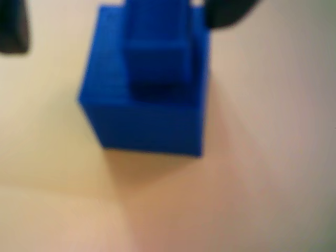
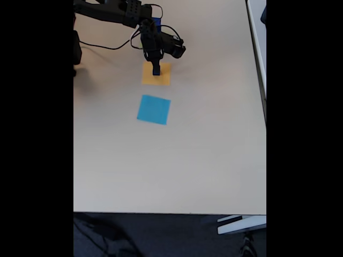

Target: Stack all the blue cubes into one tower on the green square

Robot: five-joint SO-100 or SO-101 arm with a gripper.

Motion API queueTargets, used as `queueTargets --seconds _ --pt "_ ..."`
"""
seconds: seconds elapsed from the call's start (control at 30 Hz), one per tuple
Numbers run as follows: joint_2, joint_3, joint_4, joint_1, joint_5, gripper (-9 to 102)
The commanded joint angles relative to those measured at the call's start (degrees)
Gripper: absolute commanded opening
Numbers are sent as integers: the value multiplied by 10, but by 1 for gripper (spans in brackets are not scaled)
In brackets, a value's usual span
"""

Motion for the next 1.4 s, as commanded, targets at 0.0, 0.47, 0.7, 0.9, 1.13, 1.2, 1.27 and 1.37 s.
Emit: queueTargets --seconds 0.0,0.47,0.7,0.9,1.13,1.2,1.27,1.37 --pt "6 -34 -5 -4 -4 16" --pt "7 -35 -5 -1 -2 4" --pt "7 -34 -7 0 -2 0" --pt "14 -34 -6 4 -8 0" --pt "24 -133 76 38 -55 0" --pt "18 -171 97 58 -76 0" --pt "-7 -236 132 80 -97 0" --pt "-37 -289 154 111 -117 0"
